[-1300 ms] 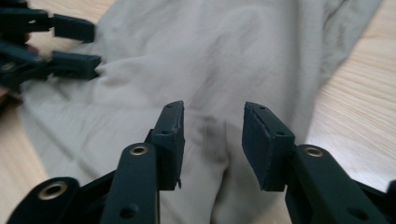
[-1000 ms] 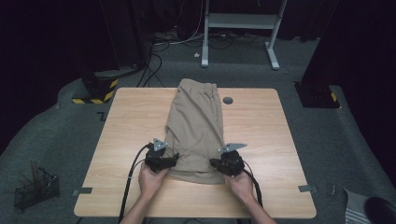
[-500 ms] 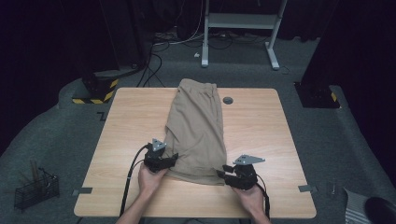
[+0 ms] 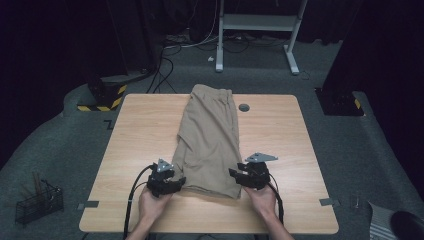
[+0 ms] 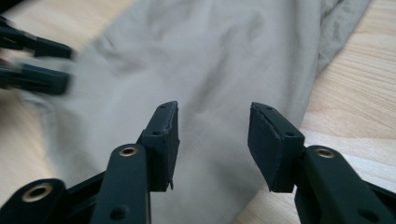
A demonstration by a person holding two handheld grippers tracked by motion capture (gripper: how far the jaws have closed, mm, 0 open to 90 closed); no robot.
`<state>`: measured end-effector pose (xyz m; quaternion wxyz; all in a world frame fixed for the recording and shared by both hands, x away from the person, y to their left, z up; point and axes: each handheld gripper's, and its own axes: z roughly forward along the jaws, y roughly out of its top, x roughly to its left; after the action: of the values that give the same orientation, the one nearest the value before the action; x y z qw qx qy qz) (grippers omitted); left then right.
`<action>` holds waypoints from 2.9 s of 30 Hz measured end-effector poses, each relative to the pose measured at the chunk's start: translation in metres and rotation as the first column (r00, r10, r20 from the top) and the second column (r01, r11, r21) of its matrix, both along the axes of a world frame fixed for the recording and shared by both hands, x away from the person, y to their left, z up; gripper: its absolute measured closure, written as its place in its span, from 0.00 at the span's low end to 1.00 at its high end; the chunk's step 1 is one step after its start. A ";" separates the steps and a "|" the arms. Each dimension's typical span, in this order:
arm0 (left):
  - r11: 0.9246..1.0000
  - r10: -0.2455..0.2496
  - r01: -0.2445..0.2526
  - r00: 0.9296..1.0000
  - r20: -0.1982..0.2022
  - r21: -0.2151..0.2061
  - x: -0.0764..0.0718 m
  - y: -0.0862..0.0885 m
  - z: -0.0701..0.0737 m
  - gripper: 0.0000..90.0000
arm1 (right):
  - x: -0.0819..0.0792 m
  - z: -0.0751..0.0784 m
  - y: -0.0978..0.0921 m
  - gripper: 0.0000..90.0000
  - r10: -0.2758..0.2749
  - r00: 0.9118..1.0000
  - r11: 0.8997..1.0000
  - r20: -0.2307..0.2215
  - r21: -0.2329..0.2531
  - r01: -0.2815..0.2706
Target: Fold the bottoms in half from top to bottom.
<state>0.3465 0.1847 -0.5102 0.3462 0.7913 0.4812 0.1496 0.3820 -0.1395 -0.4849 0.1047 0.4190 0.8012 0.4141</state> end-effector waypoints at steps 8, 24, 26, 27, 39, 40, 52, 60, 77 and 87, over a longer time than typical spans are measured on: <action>0.996 0.032 -0.028 0.998 0.049 -0.082 -0.015 0.023 0.022 0.46 | -0.007 -0.019 0.010 0.57 0.006 1.000 0.983 0.000 -0.181 -0.006; 0.998 0.058 -0.057 0.997 -0.051 0.029 0.045 0.017 0.000 0.79 | 0.015 -0.026 0.006 0.95 -0.038 0.999 0.970 0.006 -0.242 0.038; 0.998 0.049 -0.047 0.997 -0.053 0.038 0.043 0.019 0.001 0.91 | 0.014 -0.025 0.007 0.98 -0.020 1.000 0.966 0.017 -0.258 0.024; 0.998 0.051 -0.049 0.998 -0.047 0.044 0.042 0.022 0.002 0.97 | 0.014 -0.024 0.006 0.98 -0.021 1.000 0.966 0.017 -0.258 0.024; 0.994 0.086 -0.087 0.996 -0.025 -0.067 0.039 0.038 0.015 0.64 | 0.021 -0.018 -0.012 0.76 -0.092 0.996 0.983 -0.007 -0.159 0.090; 0.993 0.099 -0.100 0.995 -0.024 -0.069 0.044 0.038 0.015 0.59 | 0.021 -0.018 -0.012 0.74 -0.104 0.995 0.983 -0.002 -0.152 0.103; 0.996 0.092 -0.092 0.995 -0.038 0.011 0.086 0.020 0.010 0.99 | 0.036 -0.022 -0.012 0.99 -0.123 0.992 0.985 -0.025 -0.129 0.118; 0.998 0.061 -0.061 0.997 -0.053 -0.001 0.055 0.034 0.010 0.97 | 0.020 -0.024 -0.019 0.97 -0.080 0.997 0.987 -0.022 -0.139 0.076; 0.994 0.072 -0.077 0.995 -0.074 -0.075 0.068 0.030 0.004 1.00 | 0.032 -0.024 -0.015 1.00 -0.100 0.995 0.987 -0.027 -0.130 0.096; 0.989 0.073 -0.077 0.997 -0.034 -0.129 0.036 0.039 0.016 0.74 | -0.006 -0.015 -0.031 0.84 -0.037 0.999 0.995 0.001 -0.095 0.037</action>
<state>0.3820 0.2236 -0.4945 0.3840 0.7504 0.5245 0.1192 0.3758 -0.1703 -0.5000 0.1318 0.4286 0.8121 0.3734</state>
